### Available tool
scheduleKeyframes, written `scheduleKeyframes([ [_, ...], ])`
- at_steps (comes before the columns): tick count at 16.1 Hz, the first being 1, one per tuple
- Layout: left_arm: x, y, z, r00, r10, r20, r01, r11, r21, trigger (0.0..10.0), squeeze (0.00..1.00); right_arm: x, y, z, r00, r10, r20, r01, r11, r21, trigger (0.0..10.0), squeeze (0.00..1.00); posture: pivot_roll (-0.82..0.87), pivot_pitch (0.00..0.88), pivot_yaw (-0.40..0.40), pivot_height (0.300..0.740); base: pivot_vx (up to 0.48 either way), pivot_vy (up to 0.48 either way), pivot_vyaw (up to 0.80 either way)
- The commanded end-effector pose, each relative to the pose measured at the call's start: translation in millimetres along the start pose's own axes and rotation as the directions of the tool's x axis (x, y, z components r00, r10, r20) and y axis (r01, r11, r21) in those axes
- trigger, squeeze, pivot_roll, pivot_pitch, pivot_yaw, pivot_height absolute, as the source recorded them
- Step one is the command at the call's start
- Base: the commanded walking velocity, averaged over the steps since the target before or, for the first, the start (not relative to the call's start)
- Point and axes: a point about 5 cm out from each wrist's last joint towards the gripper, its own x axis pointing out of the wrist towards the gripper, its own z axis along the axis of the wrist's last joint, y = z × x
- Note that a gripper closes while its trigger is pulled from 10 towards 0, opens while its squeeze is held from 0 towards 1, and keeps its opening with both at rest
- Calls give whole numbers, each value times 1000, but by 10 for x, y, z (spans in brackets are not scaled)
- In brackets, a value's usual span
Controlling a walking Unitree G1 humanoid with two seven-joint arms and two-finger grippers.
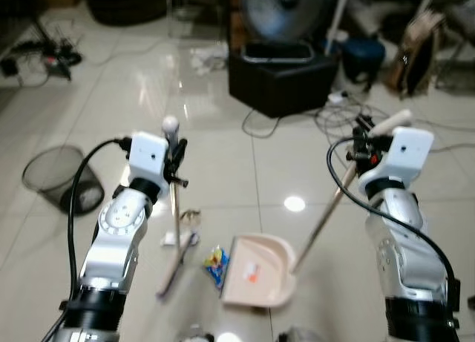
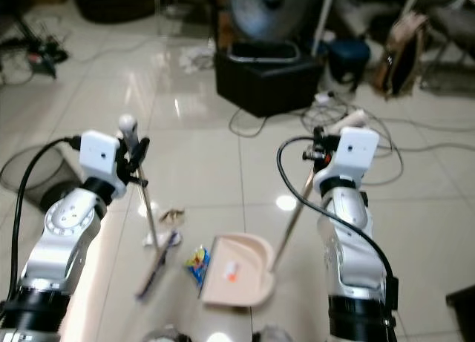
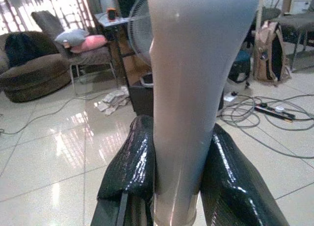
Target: Sweep floor
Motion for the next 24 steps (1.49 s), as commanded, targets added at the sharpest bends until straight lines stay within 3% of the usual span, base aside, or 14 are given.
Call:
scheduleKeyframes([
  [1,18,-70,34,999,-28,19,27,1000,5,10000,0,6,-30,64,999,-6,34,7,1000,-21,10000,0,13,69,34,740,0,0,0],
  [4,67,-50,16,1000,4,22,-3,999,-37,10000,0,64,62,128,997,44,67,-42,999,-29,10000,0,9,55,33,740,0,0,0],
  [6,98,-48,3,1000,6,12,-6,1000,-18,10000,0,95,102,125,996,54,65,-53,998,-27,10000,0,7,49,37,740,0,0,0],
  [9,150,-36,-6,1000,16,6,-16,1000,-11,10000,0,143,72,103,996,47,70,-37,989,-145,10000,0,-8,36,46,740,0,0,0],
  [11,227,-11,15,999,32,14,-32,999,13,10000,0,173,-17,99,997,11,71,-2,991,-134,10000,0,-9,46,52,740,0,0,0],
  [15,264,28,11,999,36,9,-36,999,36,10000,0,179,-107,37,997,2,78,13,981,-192,10000,0,9,97,52,740,0,0,0],
  [18,295,87,-42,997,74,-17,-73,996,46,10000,0,191,-52,-28,994,44,100,-26,984,-179,10000,0,28,149,62,740,0,0,0],
  [21,366,54,-48,994,107,4,-107,994,10,10000,0,251,-83,-29,985,36,169,2,975,-221,10000,0,49,227,95,740,0,0,0],
  [24,387,-38,-90,995,95,7,-94,994,-49,10000,0,288,-88,-52,976,95,198,-26,945,-325,10000,0,67,300,121,740,0,0,0],
])
